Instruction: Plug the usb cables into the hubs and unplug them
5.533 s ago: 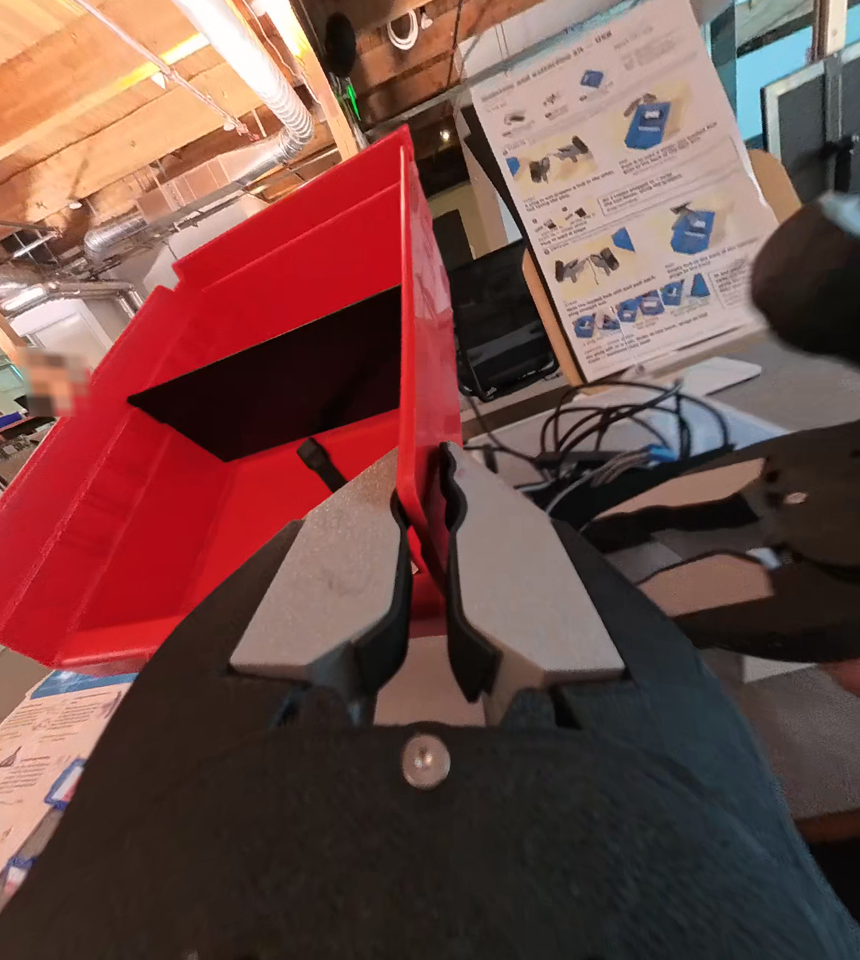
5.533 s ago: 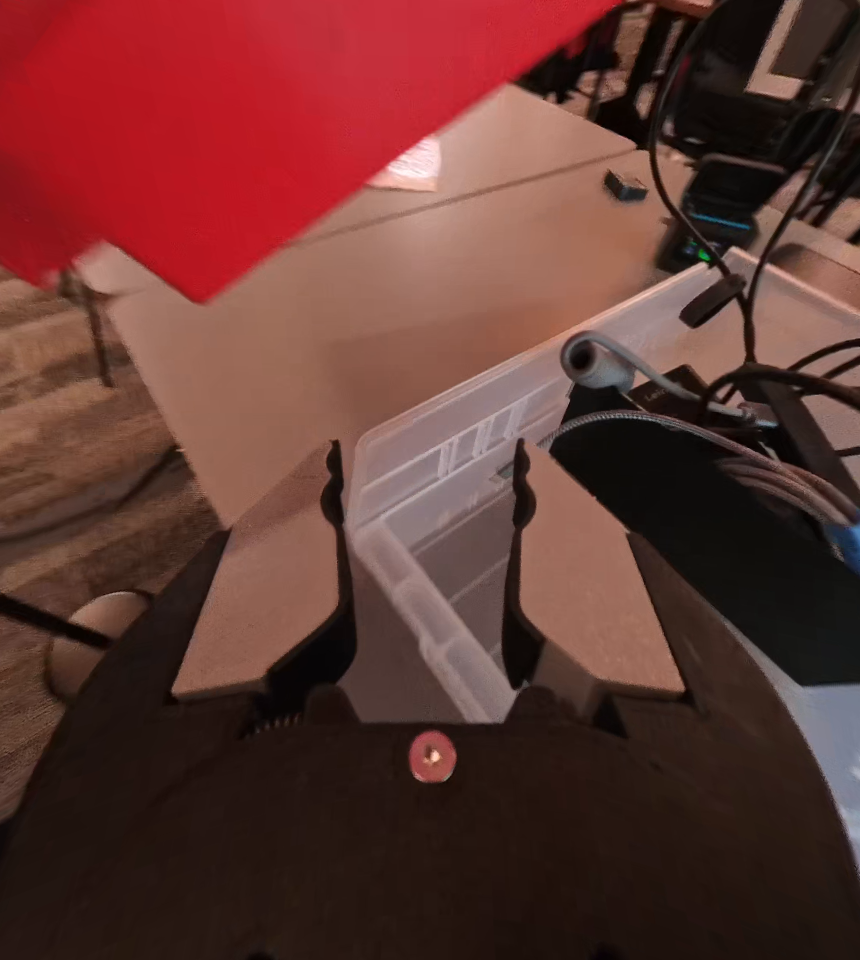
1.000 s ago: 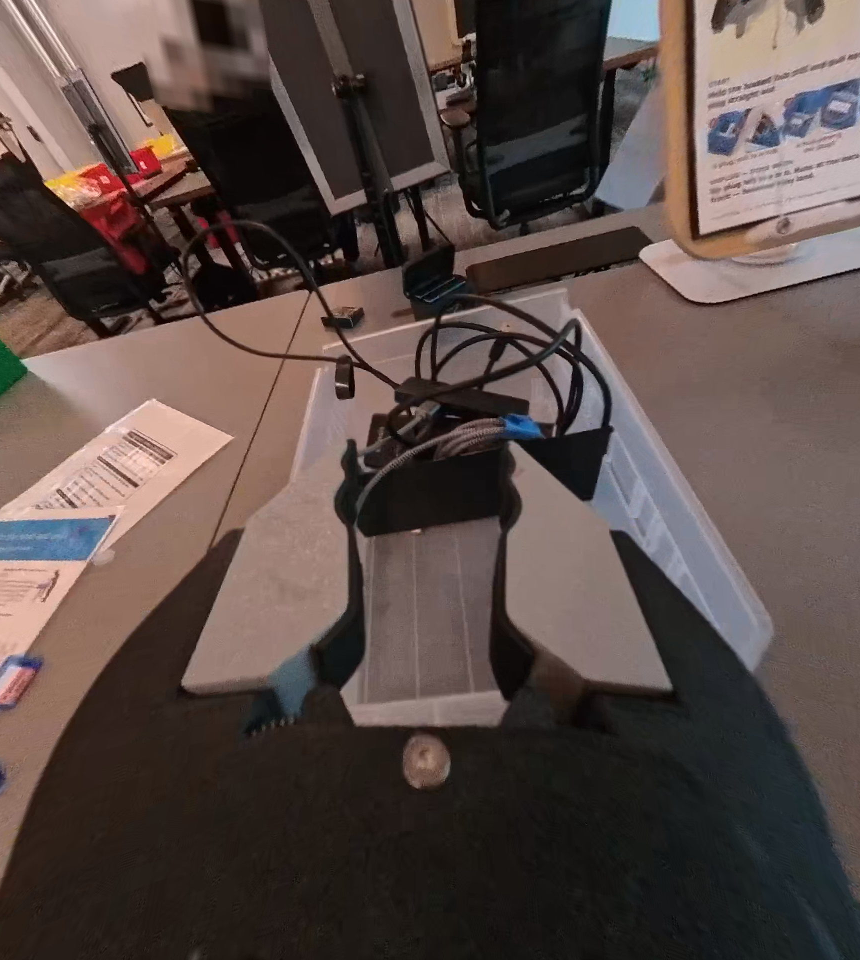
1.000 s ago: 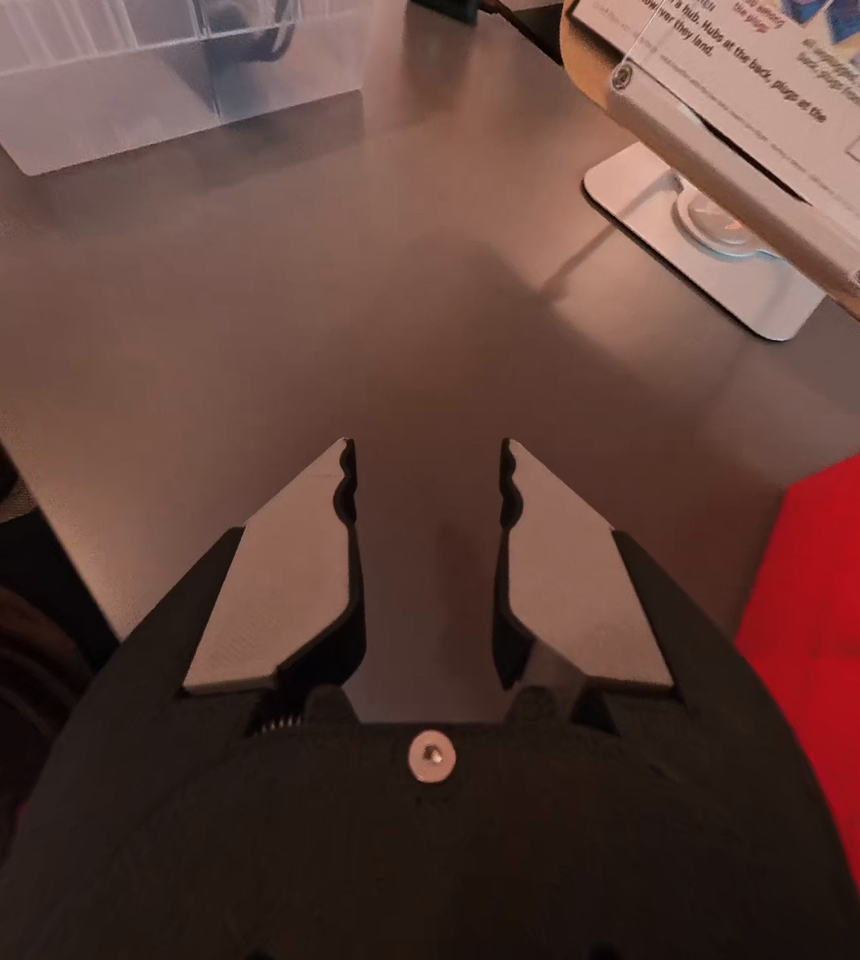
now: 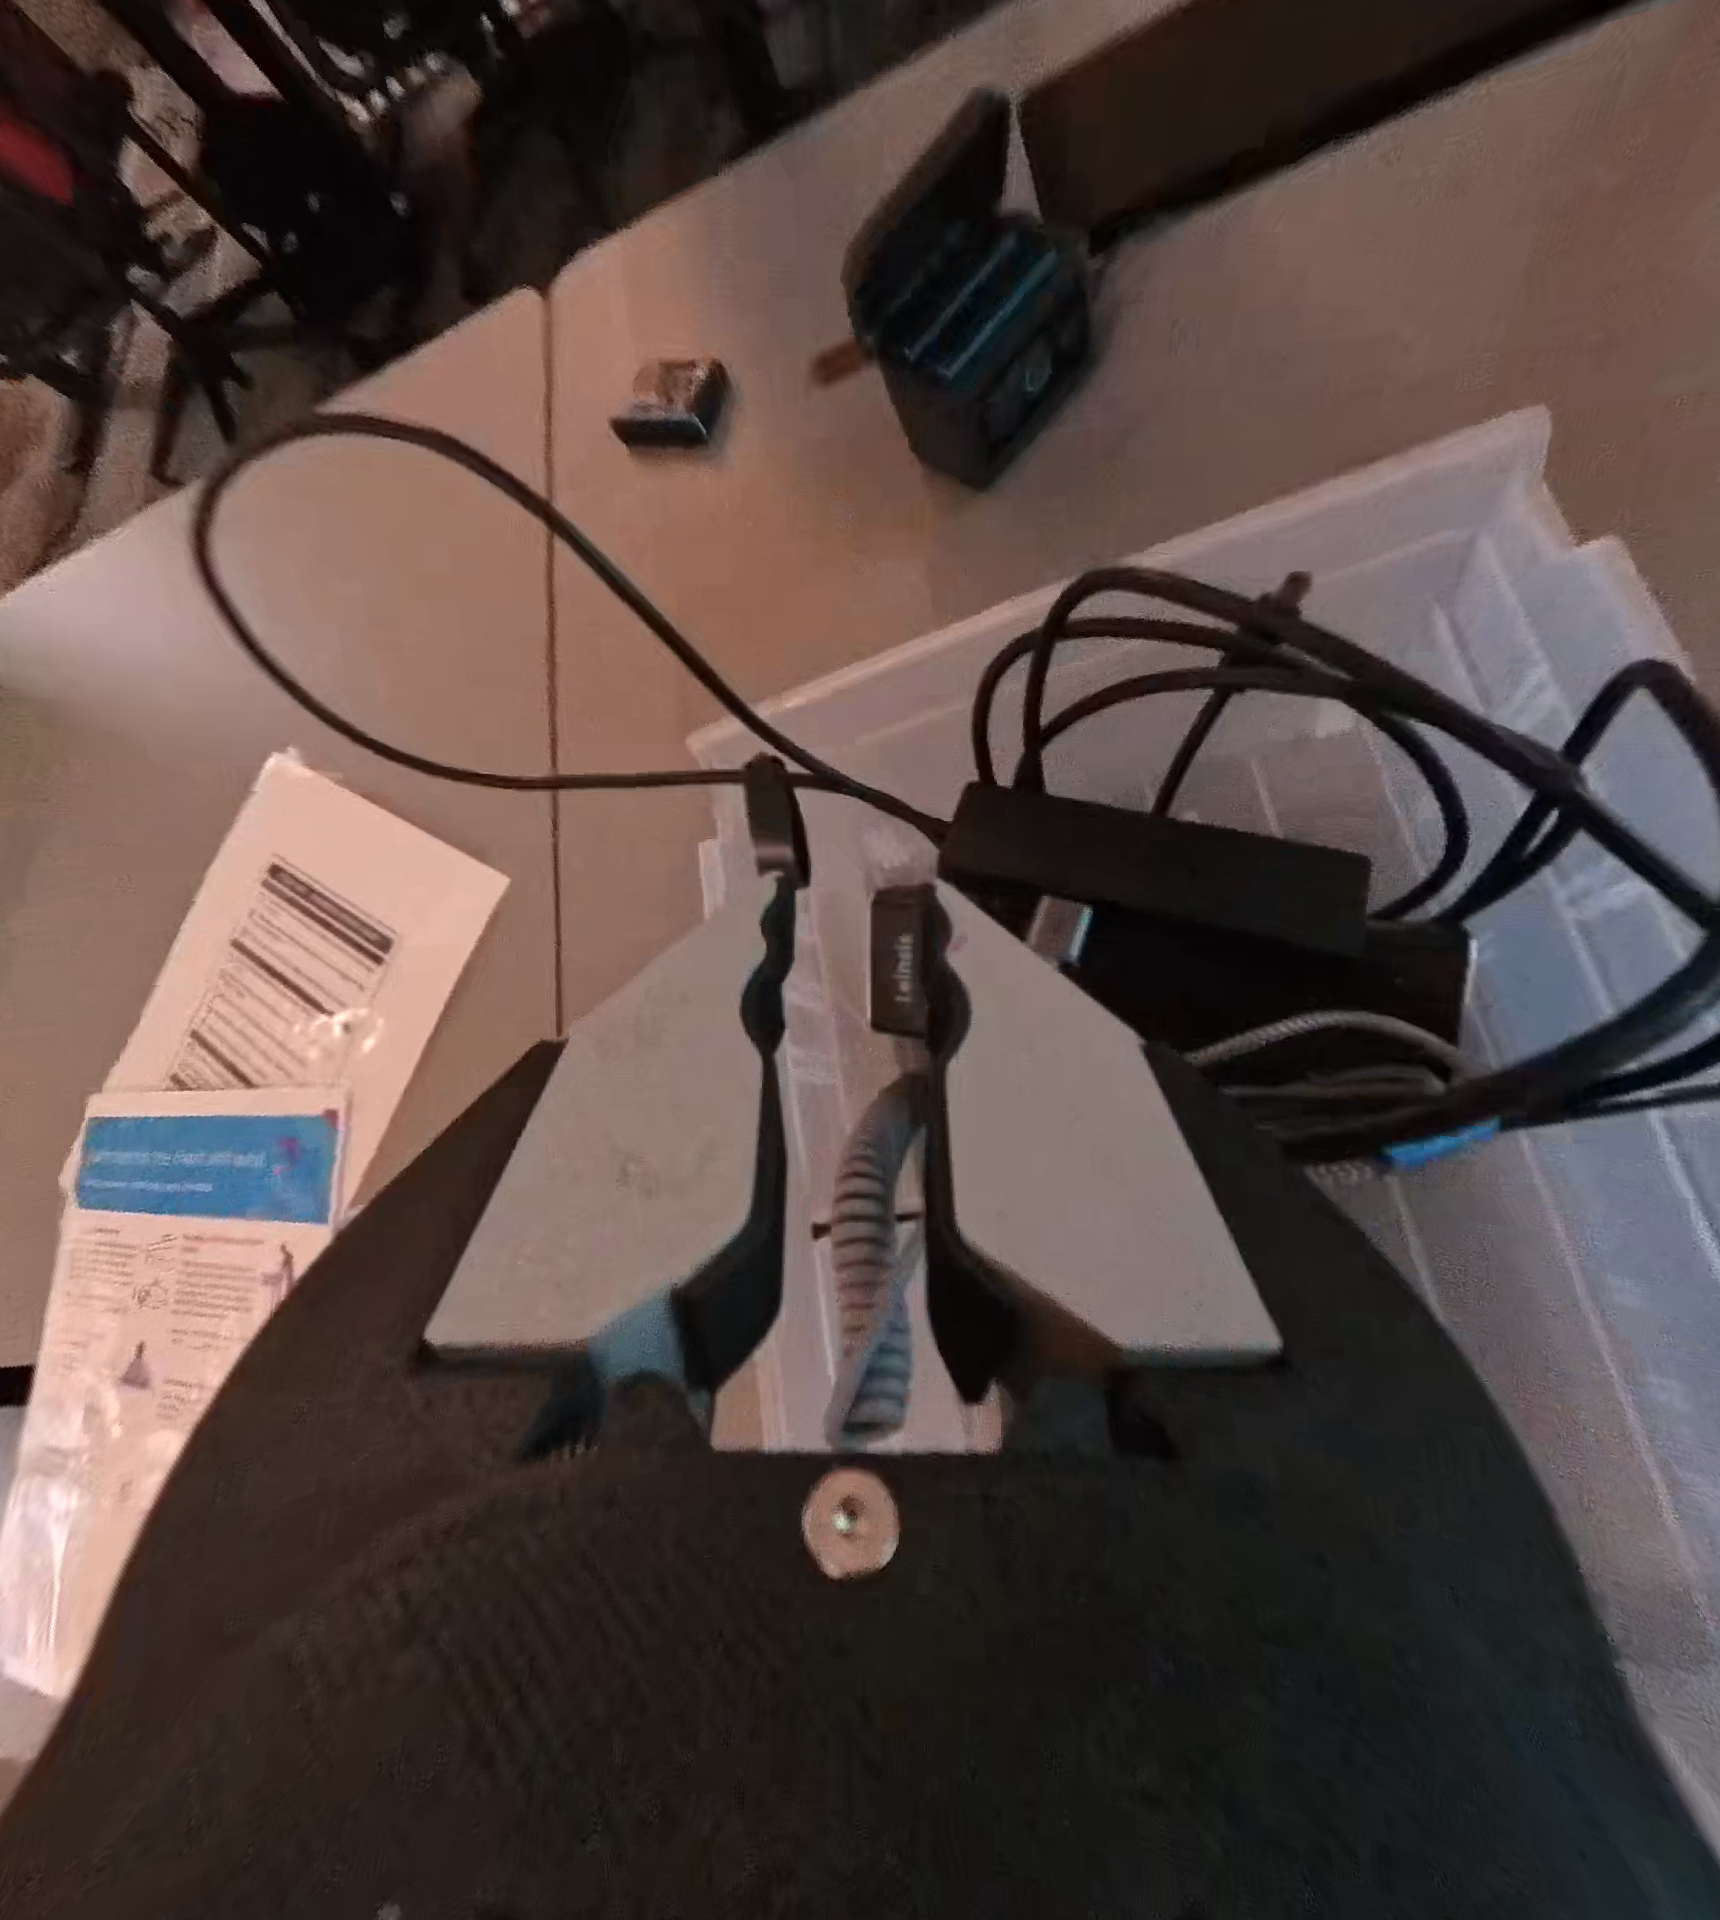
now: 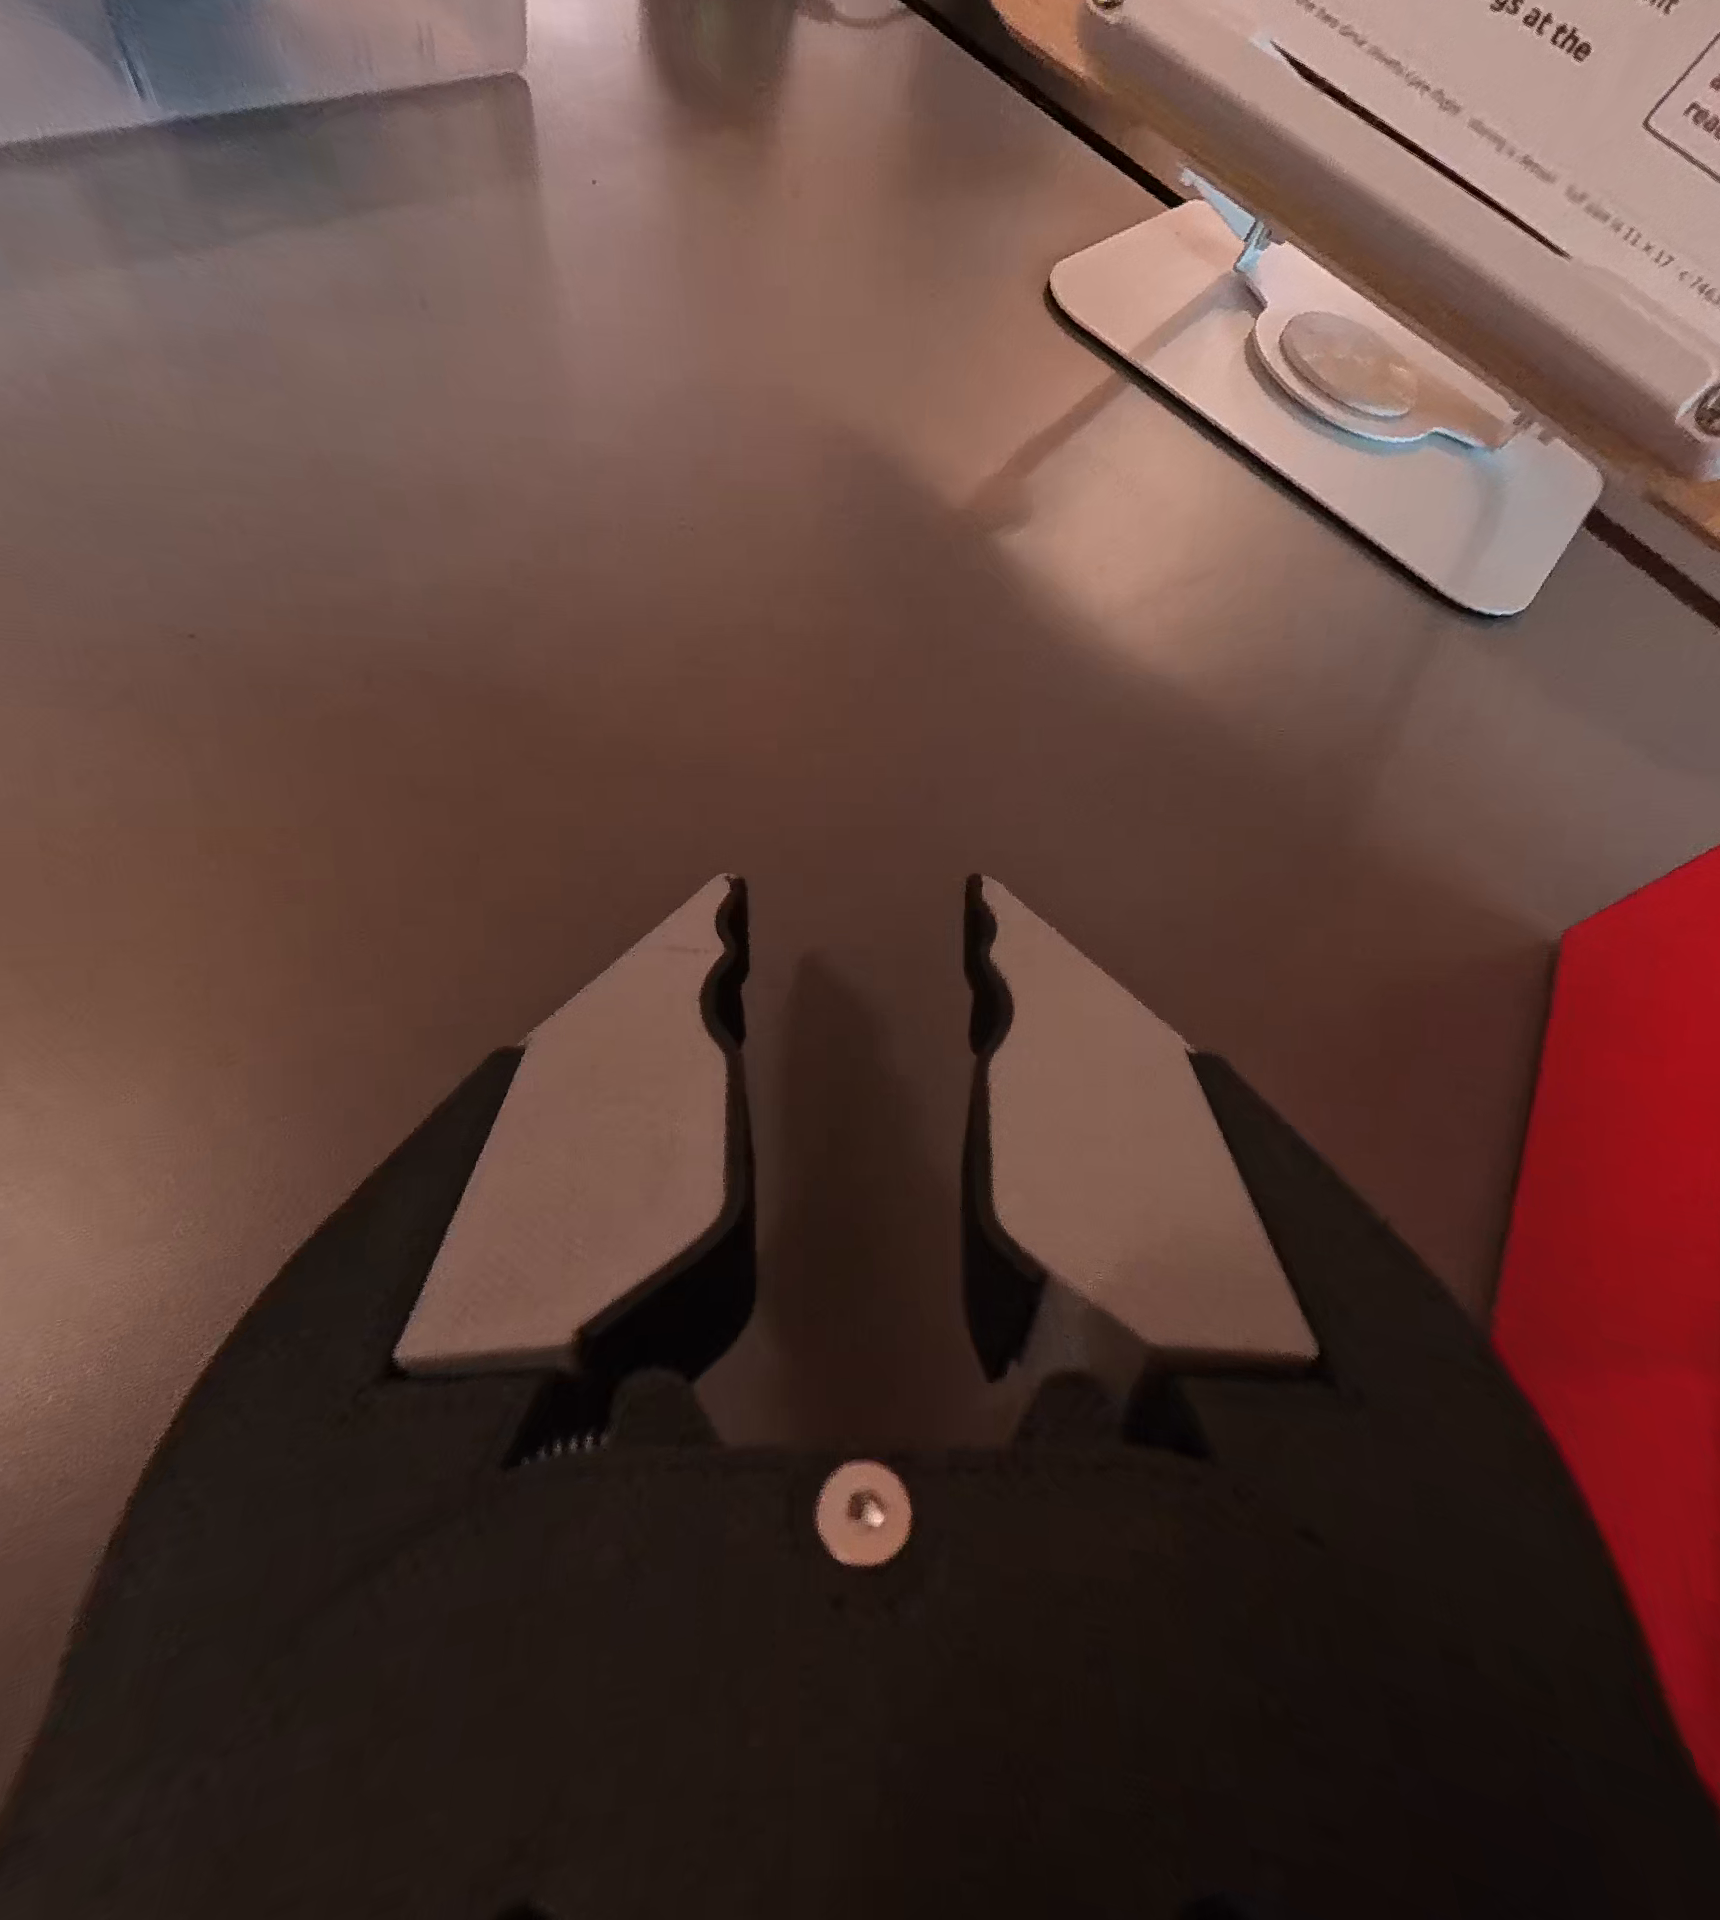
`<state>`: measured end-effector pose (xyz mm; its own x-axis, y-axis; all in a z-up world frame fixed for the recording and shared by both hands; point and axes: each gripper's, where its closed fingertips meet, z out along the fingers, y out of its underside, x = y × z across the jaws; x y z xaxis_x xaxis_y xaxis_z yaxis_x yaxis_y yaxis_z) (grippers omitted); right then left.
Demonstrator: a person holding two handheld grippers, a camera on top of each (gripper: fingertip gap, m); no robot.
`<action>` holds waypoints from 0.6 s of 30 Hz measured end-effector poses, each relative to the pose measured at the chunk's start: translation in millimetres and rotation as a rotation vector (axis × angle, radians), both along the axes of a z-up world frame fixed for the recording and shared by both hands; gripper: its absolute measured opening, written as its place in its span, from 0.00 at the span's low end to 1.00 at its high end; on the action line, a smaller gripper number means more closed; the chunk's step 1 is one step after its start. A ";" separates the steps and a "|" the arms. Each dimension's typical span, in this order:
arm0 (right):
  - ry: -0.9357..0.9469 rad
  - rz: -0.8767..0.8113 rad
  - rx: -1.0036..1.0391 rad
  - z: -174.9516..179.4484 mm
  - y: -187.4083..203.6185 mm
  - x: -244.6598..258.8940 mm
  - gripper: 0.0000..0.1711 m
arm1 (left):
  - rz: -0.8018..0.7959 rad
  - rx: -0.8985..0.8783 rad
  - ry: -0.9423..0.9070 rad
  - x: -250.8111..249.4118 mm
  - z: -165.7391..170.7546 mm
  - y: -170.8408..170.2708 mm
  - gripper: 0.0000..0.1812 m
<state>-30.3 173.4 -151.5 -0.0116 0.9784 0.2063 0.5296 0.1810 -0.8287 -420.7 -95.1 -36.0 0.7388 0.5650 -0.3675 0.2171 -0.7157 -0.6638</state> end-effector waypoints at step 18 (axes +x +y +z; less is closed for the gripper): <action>-0.018 0.036 -0.071 -2.9 -4.7 1.7 0.24 | 0.080 0.045 -0.602 -8.1 -75.0 32.5 0.19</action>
<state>-28.7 168.8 -154.4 -0.0501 0.9895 0.1353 0.5389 0.1409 -0.8305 -428.8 -62.6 -111.0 0.7640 0.6326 0.1273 0.6157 -0.6557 -0.4370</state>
